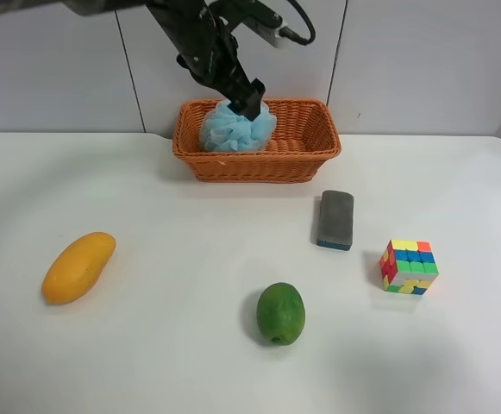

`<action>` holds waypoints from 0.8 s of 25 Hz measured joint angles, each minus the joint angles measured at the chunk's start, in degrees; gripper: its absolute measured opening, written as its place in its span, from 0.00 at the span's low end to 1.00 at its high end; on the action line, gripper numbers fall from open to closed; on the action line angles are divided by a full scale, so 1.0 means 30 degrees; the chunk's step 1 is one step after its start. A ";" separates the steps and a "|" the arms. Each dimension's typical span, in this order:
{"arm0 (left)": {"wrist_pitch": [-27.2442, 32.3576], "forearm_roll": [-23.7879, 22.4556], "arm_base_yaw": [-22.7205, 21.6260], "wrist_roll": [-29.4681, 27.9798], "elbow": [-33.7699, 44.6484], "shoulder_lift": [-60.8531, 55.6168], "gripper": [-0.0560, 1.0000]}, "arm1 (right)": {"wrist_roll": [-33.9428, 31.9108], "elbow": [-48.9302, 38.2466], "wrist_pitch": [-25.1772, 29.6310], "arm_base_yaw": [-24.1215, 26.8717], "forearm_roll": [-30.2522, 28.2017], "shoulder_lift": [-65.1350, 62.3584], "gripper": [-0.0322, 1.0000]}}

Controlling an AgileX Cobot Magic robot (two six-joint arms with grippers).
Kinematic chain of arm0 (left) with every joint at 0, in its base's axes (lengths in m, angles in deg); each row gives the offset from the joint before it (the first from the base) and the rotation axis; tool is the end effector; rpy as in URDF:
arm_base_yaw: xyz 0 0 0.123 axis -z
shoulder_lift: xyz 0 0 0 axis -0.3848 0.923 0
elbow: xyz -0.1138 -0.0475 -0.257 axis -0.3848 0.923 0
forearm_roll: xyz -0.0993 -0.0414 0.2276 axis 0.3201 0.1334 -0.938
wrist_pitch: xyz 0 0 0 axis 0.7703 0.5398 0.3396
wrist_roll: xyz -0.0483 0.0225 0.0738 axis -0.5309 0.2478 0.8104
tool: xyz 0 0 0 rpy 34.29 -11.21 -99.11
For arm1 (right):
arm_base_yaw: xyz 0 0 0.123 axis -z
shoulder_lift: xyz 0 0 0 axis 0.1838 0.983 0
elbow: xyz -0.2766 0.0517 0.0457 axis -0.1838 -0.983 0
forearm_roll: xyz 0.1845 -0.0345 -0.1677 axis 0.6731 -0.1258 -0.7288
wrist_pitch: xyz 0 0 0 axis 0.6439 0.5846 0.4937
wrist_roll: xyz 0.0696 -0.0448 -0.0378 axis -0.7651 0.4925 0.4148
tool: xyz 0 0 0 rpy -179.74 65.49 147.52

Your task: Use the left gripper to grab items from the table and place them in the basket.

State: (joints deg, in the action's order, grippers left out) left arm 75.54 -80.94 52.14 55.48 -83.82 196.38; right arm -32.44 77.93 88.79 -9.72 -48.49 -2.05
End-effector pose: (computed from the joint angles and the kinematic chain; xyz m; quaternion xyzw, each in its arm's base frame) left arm 0.4356 -0.2430 0.2755 0.4048 0.8529 -0.0055 0.3296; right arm -0.0042 -0.0032 0.2728 0.0031 0.8531 -0.0269 0.5210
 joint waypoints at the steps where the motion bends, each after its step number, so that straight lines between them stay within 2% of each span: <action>1: 0.1070 -0.0504 0.0000 -0.0465 0.0000 -0.0741 0.99 | 0.0000 0.0000 0.0000 0.0000 0.0000 0.0000 0.99; 4: 0.5232 -0.2151 0.0000 -0.2169 0.0000 -0.3007 0.99 | 0.0000 0.0000 0.0000 0.0000 0.0000 0.0000 0.99; 5: 0.5883 -0.2675 0.0000 -0.2727 0.0027 -0.3869 0.99 | 0.0000 0.0000 0.0000 0.0000 0.0000 0.0000 0.99; 10: 0.6543 -0.3529 0.0000 -0.4408 0.2691 -0.9118 0.99 | 0.0000 0.0000 0.0000 0.0000 0.0000 0.0000 0.99; 20: 0.6643 -0.6220 0.0000 -0.6107 1.1974 -2.1198 0.99 | 0.0000 0.0000 0.0000 0.0000 0.0000 0.0000 0.99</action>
State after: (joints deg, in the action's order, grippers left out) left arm 95.47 -99.60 52.14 37.16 -47.89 132.79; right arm -32.44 77.93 88.79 -9.72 -48.49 -2.05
